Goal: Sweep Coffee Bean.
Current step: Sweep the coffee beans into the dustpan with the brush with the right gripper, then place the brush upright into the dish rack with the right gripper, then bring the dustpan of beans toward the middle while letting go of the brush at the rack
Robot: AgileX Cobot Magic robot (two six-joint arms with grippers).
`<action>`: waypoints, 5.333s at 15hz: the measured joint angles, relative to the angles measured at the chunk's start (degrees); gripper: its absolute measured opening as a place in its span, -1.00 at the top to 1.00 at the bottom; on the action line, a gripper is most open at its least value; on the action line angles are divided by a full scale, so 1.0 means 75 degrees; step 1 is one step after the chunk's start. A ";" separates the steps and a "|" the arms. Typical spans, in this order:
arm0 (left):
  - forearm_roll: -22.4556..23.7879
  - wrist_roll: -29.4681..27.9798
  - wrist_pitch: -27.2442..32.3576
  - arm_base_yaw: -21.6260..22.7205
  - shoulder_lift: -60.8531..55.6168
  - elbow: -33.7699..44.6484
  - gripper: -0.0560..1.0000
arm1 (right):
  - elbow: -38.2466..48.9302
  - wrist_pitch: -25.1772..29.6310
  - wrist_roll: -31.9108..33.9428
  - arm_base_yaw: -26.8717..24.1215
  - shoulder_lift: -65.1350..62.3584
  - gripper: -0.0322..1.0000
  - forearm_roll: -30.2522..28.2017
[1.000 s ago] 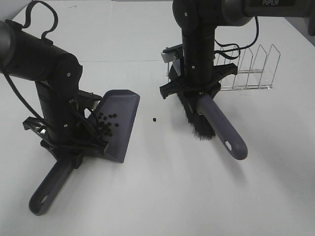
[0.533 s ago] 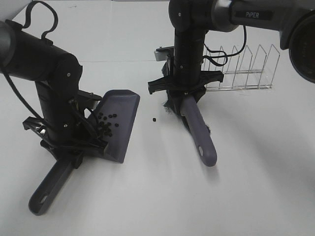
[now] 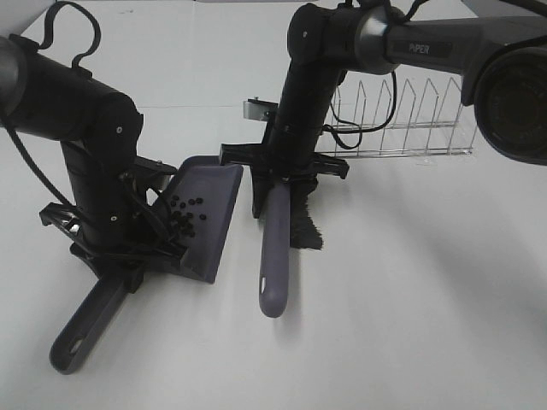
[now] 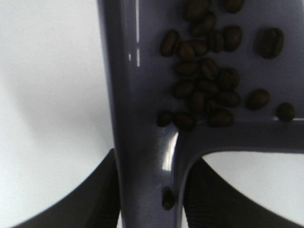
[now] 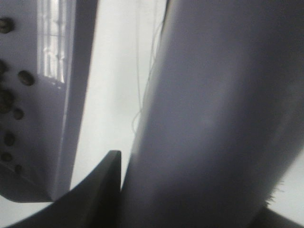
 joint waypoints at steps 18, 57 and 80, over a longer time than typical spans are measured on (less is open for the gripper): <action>0.0000 0.0222 -0.0115 0.0023 0.0000 0.0000 0.26 | 0.0336 -0.0229 -0.0779 0.0565 -0.1528 0.35 -0.2750; -0.0420 0.0252 0.0237 0.0046 0.0000 -0.0023 0.26 | 0.0374 -0.0145 -0.1841 -0.2979 -0.0772 0.36 -0.1383; -0.0665 0.0252 0.0382 0.0046 0.0008 -0.0023 0.26 | 0.0000 -0.0267 -0.1429 -0.2987 -0.1268 -0.33 -0.1352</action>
